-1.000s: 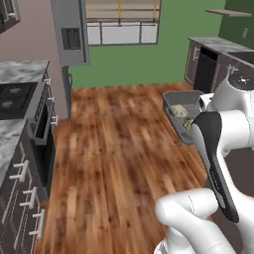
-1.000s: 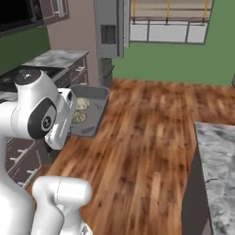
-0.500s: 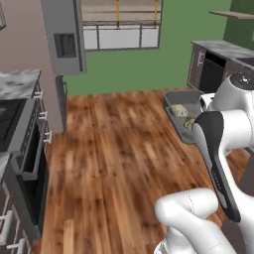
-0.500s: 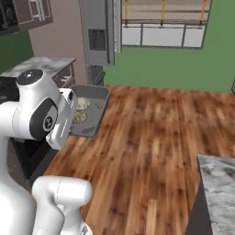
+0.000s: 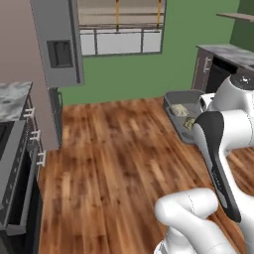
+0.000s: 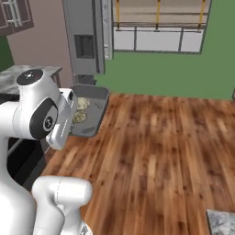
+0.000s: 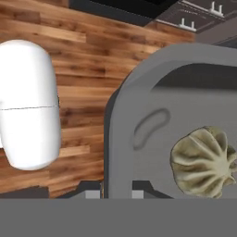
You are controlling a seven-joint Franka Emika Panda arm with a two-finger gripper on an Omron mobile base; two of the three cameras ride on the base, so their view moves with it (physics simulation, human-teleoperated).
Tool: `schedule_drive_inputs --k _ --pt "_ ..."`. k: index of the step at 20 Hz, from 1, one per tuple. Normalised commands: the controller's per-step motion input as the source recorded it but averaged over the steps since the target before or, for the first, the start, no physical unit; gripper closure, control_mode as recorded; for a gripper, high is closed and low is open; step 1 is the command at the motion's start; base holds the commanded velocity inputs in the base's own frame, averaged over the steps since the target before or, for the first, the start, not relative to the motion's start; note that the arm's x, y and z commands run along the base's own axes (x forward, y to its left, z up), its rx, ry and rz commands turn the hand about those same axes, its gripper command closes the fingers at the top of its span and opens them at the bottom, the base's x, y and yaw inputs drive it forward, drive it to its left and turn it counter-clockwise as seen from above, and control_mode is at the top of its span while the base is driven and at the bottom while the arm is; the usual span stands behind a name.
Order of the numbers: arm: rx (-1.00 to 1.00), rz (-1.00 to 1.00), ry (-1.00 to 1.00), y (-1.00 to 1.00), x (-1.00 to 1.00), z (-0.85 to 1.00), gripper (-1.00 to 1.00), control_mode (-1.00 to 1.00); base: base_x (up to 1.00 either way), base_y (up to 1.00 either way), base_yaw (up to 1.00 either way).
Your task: Place two dumplings into each of the tupperware containers and then place the containers in the fridge.
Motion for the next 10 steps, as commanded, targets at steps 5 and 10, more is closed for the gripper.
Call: schedule_drive_inputs --k 5,10 --pt "0.0 0.0 0.0 0.0 0.0 0.0 1.0 1.0 1.0 0.0 -0.03" --pt "0.0 0.0 0.0 0.0 0.0 0.0 1.0 1.0 1.0 0.0 0.0"
